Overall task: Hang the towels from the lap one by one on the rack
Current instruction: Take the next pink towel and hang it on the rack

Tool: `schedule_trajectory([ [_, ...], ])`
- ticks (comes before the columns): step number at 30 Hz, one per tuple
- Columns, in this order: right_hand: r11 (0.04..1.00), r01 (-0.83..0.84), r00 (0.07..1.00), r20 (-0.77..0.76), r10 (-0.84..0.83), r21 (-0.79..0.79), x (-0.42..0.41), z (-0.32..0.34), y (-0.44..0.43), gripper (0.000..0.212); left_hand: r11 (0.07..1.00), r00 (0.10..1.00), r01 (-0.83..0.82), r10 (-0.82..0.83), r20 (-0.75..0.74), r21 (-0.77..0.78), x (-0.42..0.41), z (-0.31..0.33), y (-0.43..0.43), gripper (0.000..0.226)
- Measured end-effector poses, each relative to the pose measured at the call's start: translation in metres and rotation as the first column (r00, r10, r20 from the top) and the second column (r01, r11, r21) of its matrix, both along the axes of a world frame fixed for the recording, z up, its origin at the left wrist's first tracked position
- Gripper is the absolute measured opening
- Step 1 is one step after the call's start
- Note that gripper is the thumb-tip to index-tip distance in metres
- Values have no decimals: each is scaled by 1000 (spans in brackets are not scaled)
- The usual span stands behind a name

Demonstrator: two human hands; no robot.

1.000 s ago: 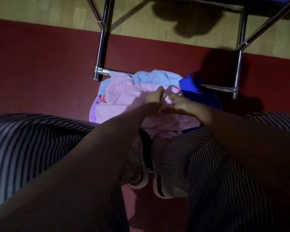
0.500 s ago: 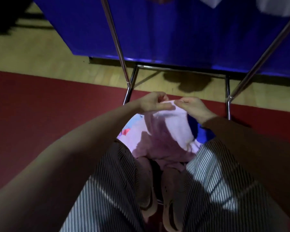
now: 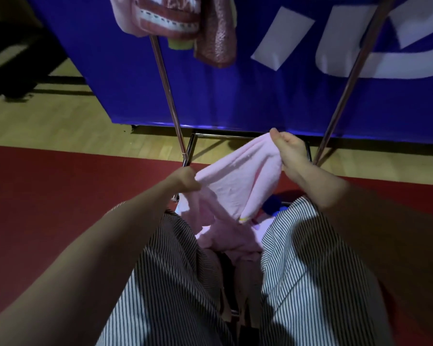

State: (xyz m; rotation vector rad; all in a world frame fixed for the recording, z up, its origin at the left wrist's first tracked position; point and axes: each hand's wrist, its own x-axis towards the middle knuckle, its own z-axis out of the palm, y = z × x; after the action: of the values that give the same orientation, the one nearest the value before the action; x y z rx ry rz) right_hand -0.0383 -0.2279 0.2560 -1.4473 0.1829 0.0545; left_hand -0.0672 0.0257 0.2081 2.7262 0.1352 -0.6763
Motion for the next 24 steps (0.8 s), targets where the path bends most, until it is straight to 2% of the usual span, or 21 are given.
schedule_trajectory([
  [6, 981, 193, 981, -28, -194, -29, -8, -10, -21, 33, 971, 978, -191, 176, 110, 143, -13, -4, 29, 29],
  [8, 976, 208, 977, -23, -210, -70, -10, -14, -25, 30, 972, 969, -214, 198, 145, 101, -12, 2, 34, 27],
  [10, 963, 177, 984, 1, -180, -203, -10, -21, -28, 25, 975, 958, -223, 219, 183, -1, -9, 9, 37, 25],
  [11, 946, 127, 991, -7, -135, -298, -11, -22, -28, 25, 968, 954, -228, 244, 173, -106, -8, 14, 38, 24],
  [13, 866, -68, 996, -89, 27, -496, -10, -29, -28, 31, 899, 964, -226, 262, 46, -375, -11, 25, 34, 25],
  [16, 619, -406, 913, -283, 293, -672, -13, -33, -14, 34, 793, 978, -209, 160, -137, -572, -11, 38, 23, 40],
  [18, 596, -503, 862, -312, 400, -626, -20, -26, 3, 51, 705, 968, -238, 115, -222, -668, -6, 38, 14, 58],
  [19, 589, -545, 830, -285, 480, -596, -24, -21, 13, 64, 667, 962, -251, 90, -259, -702, -2, 37, 9, 59],
  [22, 536, -660, 712, -213, 669, -526, -26, -15, 38, 94, 604, 951, -257, 18, -310, -754, 2, 37, -9, 35],
  [24, 531, -702, 676, -208, 707, -475, -27, -14, 50, 104, 562, 949, -257, -7, -314, -787, 4, 37, -20, 30],
])
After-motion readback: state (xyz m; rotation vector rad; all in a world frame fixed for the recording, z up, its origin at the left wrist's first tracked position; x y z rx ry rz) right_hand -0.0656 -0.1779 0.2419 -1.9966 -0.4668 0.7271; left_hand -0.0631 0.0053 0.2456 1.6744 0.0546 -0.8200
